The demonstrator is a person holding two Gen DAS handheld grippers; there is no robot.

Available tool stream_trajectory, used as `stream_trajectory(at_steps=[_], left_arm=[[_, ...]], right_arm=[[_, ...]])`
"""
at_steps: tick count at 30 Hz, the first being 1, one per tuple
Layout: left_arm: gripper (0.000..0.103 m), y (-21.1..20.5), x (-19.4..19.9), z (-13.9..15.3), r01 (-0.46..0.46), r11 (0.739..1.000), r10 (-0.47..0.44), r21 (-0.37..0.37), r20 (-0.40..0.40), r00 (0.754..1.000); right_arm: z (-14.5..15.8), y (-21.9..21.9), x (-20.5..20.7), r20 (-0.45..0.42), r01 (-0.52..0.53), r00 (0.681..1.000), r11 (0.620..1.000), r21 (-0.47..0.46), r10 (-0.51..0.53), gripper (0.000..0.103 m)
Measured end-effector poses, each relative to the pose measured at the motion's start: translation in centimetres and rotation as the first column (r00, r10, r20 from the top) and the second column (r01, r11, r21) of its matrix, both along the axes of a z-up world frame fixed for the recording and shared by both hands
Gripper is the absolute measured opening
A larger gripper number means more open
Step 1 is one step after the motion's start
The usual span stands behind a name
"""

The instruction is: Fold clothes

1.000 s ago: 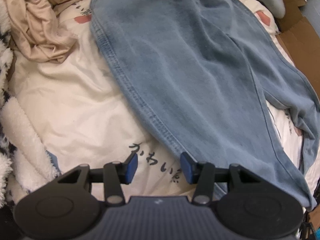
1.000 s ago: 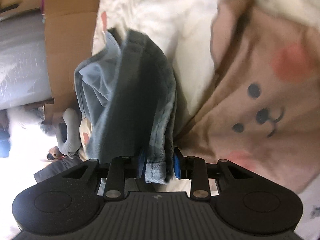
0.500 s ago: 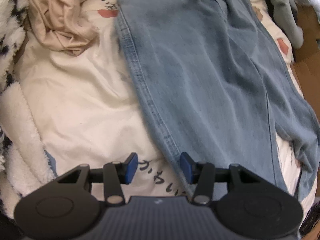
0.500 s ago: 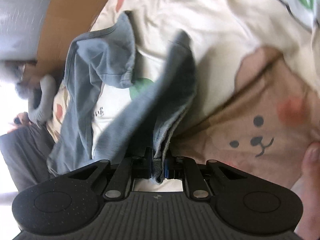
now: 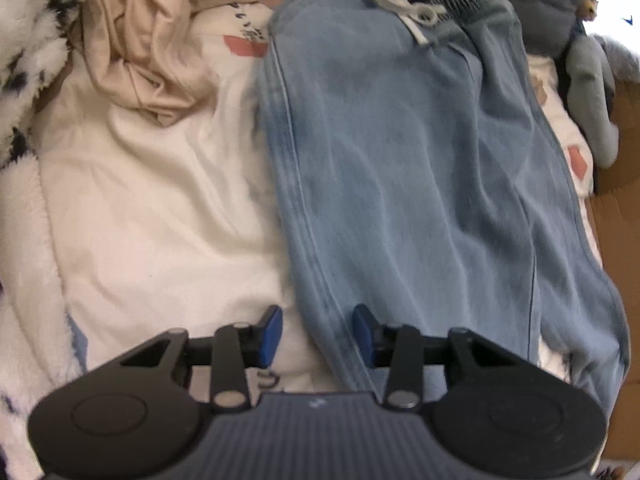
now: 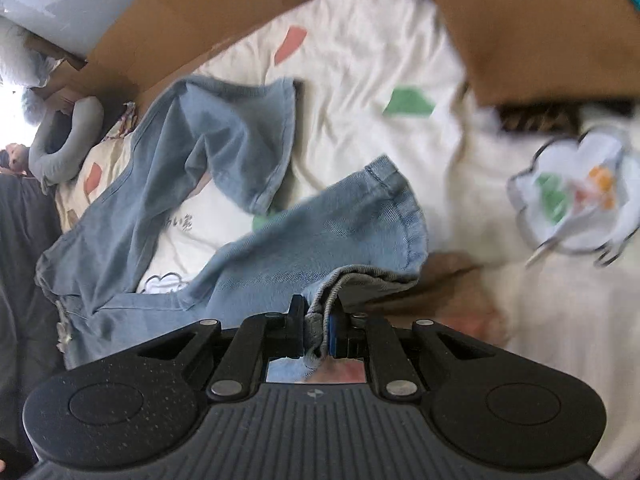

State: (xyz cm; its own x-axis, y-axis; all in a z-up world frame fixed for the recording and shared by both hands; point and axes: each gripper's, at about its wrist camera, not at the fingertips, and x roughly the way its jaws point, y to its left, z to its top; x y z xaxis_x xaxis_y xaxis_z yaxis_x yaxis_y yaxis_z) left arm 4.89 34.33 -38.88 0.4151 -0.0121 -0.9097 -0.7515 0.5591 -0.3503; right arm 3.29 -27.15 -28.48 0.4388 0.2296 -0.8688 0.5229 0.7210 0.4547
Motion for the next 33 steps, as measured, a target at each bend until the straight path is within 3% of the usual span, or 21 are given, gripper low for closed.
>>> stream_trajectory(at_steps=[6, 12, 13, 14, 17, 21, 29, 33], left_arm=[[0.04, 1.4, 0.9, 0.1, -0.039, 0.999, 0.04, -0.032, 0.039, 0.998], [0.038, 1.2, 1.5, 0.1, -0.079, 0.995, 0.084, -0.067, 0.074, 0.994], [0.03, 1.4, 1.2, 0.0, -0.091, 0.993, 0.097, -0.071, 0.085, 0.992], [0.015, 1.6, 0.9, 0.3, -0.102, 0.992, 0.109, -0.069, 0.1, 0.989], [0.005, 2.0, 0.9, 0.8, -0.118, 0.99, 0.128, -0.078, 0.138, 0.982], [0.003, 1.2, 1.9, 1.6, -0.06, 0.998, 0.061, -0.013, 0.134, 0.989], [0.003, -1.0, -1.9, 3.1, -0.003, 1.0, 0.005, -0.013, 0.115, 0.993], [0.003, -2.4, -2.5, 3.4, 0.036, 0.999, -0.035, -0.011, 0.109, 0.993]], right_arm=[[4.2, -1.4, 0.5, -0.02, -0.106, 0.994, 0.99, -0.089, 0.105, 0.009], [6.0, -1.1, 2.6, -0.095, -0.29, 0.956, 0.948, -0.133, 0.279, 0.009], [6.1, -1.3, 2.9, -0.105, -0.302, 0.951, 0.945, -0.126, 0.29, 0.009], [6.2, -1.6, 3.2, -0.114, -0.309, 0.948, 0.943, -0.121, 0.296, 0.009], [6.2, -2.3, 3.8, -0.15, -0.347, 0.933, 0.929, -0.127, 0.327, 0.009], [6.2, -3.0, 4.5, -0.191, -0.392, 0.912, 0.909, -0.145, 0.363, 0.009], [5.7, -4.7, 6.0, -0.299, -0.508, 0.845, 0.841, -0.187, 0.444, 0.009], [4.7, -6.1, 6.0, -0.323, -0.518, 0.833, 0.838, -0.17, 0.45, 0.009]])
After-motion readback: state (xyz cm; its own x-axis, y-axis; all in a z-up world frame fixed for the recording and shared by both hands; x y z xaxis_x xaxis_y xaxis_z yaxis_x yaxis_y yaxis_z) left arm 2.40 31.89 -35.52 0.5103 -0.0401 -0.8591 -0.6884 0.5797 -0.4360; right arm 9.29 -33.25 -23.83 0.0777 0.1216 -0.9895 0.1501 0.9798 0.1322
